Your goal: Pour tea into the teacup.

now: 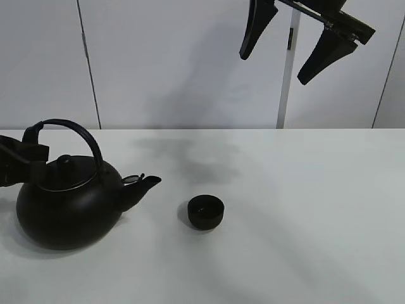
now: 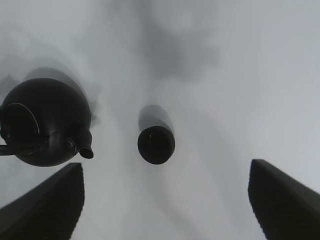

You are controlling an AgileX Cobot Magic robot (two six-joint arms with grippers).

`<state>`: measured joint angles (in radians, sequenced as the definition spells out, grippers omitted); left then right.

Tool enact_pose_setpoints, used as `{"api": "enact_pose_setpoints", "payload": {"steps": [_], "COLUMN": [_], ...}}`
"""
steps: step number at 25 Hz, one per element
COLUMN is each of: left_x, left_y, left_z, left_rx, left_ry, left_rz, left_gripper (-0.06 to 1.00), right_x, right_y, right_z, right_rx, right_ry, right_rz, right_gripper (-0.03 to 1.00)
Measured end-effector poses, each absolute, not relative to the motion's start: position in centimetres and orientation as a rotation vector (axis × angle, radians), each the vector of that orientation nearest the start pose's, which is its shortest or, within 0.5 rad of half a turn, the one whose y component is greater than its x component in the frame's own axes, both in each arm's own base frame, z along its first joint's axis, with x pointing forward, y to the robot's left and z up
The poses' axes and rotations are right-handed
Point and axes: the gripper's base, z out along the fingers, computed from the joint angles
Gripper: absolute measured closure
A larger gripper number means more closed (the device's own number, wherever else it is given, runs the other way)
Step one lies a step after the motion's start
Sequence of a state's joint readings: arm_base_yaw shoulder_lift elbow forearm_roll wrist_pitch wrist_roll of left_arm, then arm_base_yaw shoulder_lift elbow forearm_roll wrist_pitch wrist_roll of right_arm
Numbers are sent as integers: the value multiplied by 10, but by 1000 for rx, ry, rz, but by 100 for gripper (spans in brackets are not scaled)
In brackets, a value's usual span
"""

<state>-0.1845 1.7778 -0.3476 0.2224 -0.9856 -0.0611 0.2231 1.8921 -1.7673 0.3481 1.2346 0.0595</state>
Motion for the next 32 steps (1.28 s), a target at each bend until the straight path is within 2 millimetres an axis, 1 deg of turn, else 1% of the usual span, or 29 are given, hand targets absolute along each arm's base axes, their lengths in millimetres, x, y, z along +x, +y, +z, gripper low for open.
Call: {"api": "enact_pose_setpoints", "payload": {"steps": [7,26,32], "left_x": [251,268,268], "left_y": [-64,-73,-73], "left_z": [120,125,134], "left_rx": [368,438,466], "left_ry": [1906,1902,1909], "left_rz": [-260,-302,-284], "left_gripper": [80,80,80], "right_x": [388,388,388], "right_y": [118,118,118], "right_z": [309,309,310], "right_rx": [-139,-139,-138], "right_ry": [2842,2842,2842], "right_rz": [553,553,556], "right_gripper": [36,36,36]}}
